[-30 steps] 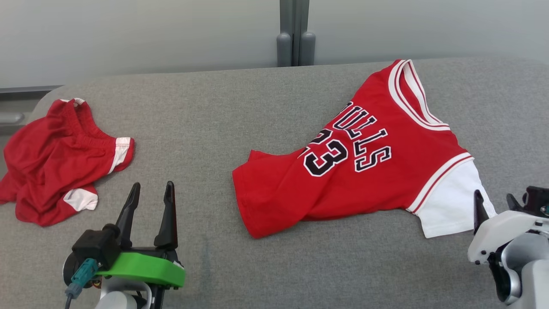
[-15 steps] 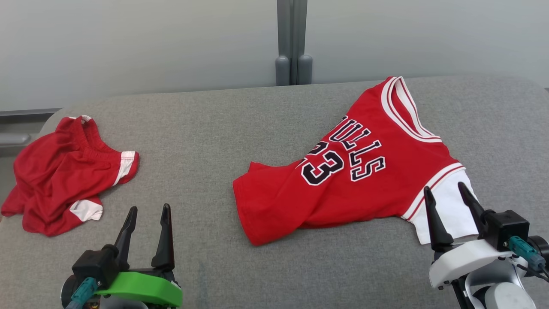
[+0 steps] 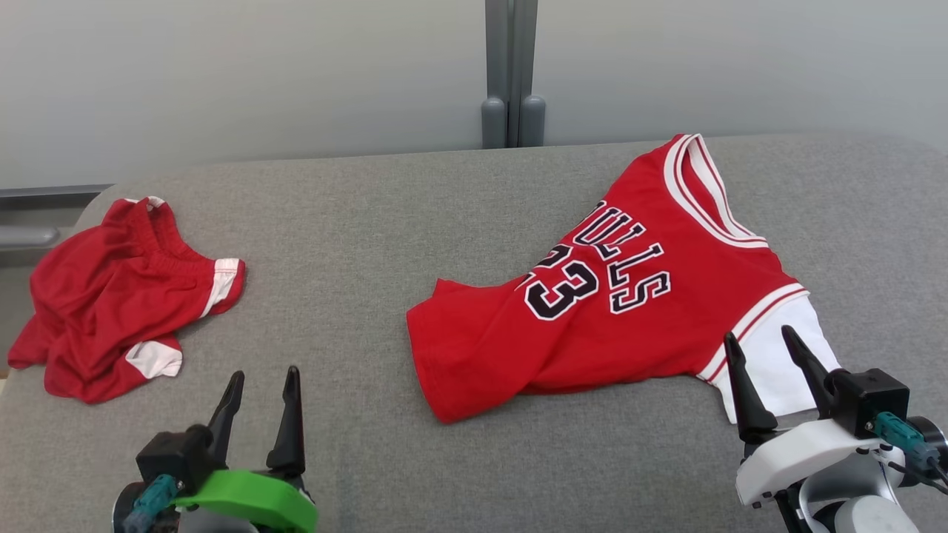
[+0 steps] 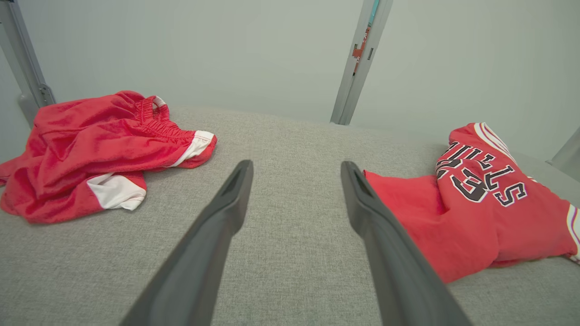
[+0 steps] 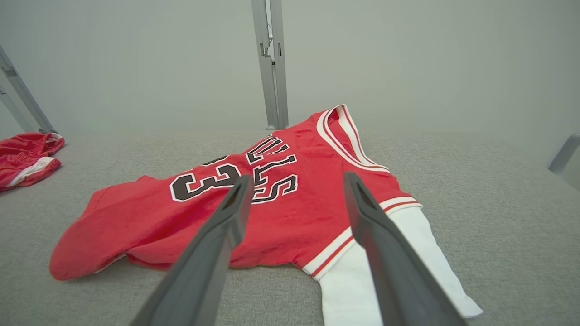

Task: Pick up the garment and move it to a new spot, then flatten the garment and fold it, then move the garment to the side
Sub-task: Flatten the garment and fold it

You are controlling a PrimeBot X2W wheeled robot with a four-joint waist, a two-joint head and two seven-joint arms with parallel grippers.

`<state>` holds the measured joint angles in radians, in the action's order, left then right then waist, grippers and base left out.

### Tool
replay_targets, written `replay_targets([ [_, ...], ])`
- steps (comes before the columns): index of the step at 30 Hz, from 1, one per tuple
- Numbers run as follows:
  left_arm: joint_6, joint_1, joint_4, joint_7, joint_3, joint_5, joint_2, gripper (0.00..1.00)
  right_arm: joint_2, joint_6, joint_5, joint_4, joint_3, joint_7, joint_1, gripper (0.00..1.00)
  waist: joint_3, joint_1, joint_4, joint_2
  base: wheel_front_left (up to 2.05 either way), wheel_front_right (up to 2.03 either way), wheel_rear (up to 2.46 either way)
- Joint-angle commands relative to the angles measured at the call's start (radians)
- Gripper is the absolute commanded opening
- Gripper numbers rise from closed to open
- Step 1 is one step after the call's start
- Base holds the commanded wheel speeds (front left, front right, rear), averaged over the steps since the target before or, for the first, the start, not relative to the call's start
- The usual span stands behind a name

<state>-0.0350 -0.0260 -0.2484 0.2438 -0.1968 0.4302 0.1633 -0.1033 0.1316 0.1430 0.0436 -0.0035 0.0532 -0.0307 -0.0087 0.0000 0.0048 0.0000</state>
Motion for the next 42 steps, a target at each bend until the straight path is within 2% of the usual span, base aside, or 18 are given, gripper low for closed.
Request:
replay_targets([
  [1, -0.004, -0.035, -0.010, -0.014, -0.003, 0.008, -0.003, 1.00, 0.002, -0.002, 0.007, -0.003, 0.001, -0.001, -0.003, 1.00, 0.005, 0.0000, -0.003, 0.0000, 0.00, 0.00, 0.00],
  [8, -0.042, -0.218, -0.153, -0.187, -0.057, 0.067, -0.047, 1.00, -0.002, -0.002, 0.008, -0.004, 0.025, 0.000, 0.031, 1.00, 0.051, 0.0000, -0.040, 0.0000, 0.00, 0.00, 0.00],
  [14, -0.053, -0.367, -0.325, -0.298, -0.096, 0.136, -0.093, 1.00, -0.004, -0.002, 0.004, 0.004, 0.049, -0.001, 0.064, 1.00, 0.100, 0.0000, -0.088, 0.0000, 0.00, 0.00, 0.00],
  [22, -0.001, -0.496, -0.543, -0.356, -0.116, 0.164, -0.105, 1.00, 0.018, -0.002, 0.017, 0.045, 0.095, 0.021, 0.114, 1.00, 0.150, 0.0000, -0.178, 0.0000, 0.00, 0.00, 0.00],
  [26, 0.052, -0.534, -0.617, -0.374, -0.113, 0.161, -0.105, 1.00, 0.025, -0.002, 0.022, 0.062, 0.106, 0.032, 0.124, 1.00, 0.161, 0.0000, -0.199, 0.0000, 0.00, 0.00, 0.00],
  [29, 0.058, -0.554, -0.648, -0.380, -0.114, 0.167, -0.106, 1.00, 0.028, -0.002, 0.021, 0.070, 0.109, 0.040, 0.126, 1.00, 0.165, 0.0000, -0.205, 0.0000, 0.00, 0.00, 0.00],
  [31, 0.052, -0.566, -0.658, -0.368, -0.116, 0.166, -0.105, 0.28, 0.030, -0.002, 0.022, 0.073, 0.110, 0.043, 0.130, 1.00, 0.166, 0.0000, -0.207, 0.0000, 0.00, 0.00, 0.00],
  [32, 0.045, -0.570, -0.664, -0.365, -0.118, 0.166, -0.105, 0.00, 0.030, -0.002, 0.022, 0.074, 0.109, 0.044, 0.131, 1.00, 0.166, 0.0000, -0.206, 0.0000, 0.00, 0.00, 0.00],
  [37, 0.013, -0.589, -0.681, -0.355, -0.122, 0.182, -0.106, 0.00, 0.029, -0.002, 0.022, 0.077, 0.104, 0.046, 0.130, 1.00, 0.162, 0.0000, -0.193, 0.0000, 0.00, 0.00, 0.00],
  [42, 0.002, -0.618, -0.651, -0.251, -0.104, 0.193, -0.107, 0.00, 0.026, -0.002, 0.021, 0.070, 0.109, 0.043, 0.132, 1.00, 0.156, 0.0000, -0.171, 0.0000, 0.00, 0.00, 0.00],
])
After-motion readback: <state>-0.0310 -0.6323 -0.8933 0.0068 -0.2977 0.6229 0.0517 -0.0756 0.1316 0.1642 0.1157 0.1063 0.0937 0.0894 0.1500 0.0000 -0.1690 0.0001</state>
